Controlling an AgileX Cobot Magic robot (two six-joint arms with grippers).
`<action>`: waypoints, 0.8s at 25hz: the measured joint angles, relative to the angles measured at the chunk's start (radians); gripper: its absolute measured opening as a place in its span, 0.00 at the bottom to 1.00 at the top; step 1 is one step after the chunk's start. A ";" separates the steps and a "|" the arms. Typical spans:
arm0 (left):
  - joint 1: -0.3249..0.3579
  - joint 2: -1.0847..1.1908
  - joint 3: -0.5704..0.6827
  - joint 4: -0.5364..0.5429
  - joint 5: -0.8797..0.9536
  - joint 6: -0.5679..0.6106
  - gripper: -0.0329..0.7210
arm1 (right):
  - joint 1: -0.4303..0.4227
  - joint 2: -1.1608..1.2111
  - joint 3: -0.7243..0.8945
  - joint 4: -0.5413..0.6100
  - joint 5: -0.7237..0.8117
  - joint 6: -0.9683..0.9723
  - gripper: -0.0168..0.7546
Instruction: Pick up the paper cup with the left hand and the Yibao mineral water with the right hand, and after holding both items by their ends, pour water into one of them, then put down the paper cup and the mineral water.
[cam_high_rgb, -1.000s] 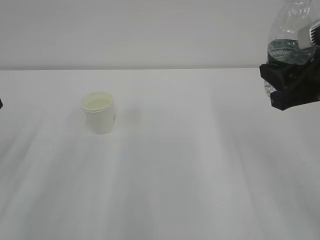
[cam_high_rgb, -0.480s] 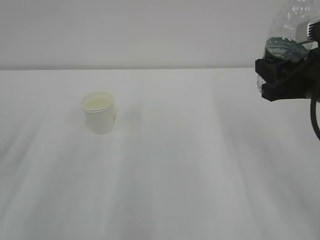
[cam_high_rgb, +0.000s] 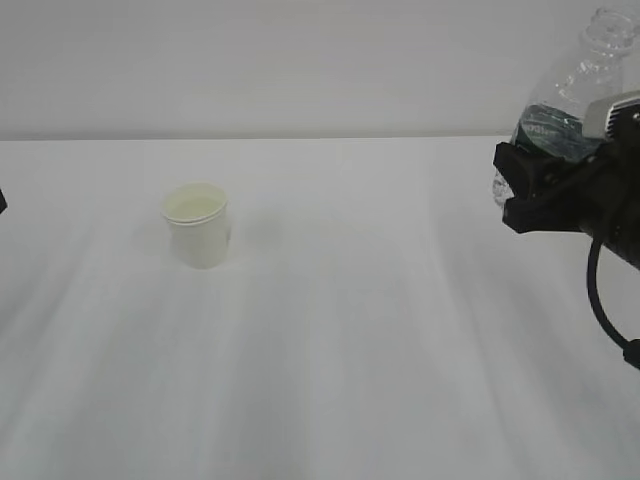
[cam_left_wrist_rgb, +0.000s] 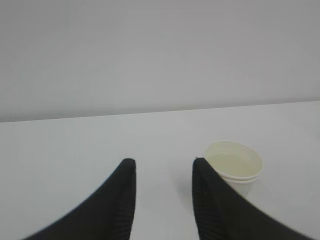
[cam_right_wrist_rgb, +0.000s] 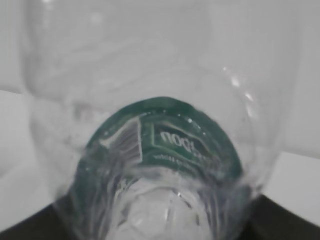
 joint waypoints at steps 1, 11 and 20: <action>0.000 0.000 0.000 -0.005 0.000 0.000 0.40 | 0.000 0.004 0.000 -0.004 -0.009 0.000 0.55; 0.000 0.000 0.000 0.003 0.000 -0.005 0.35 | 0.000 0.007 0.000 -0.014 -0.042 0.002 0.55; 0.000 0.000 0.000 -0.095 0.000 -0.010 0.63 | 0.000 0.007 0.000 -0.029 -0.035 0.002 0.55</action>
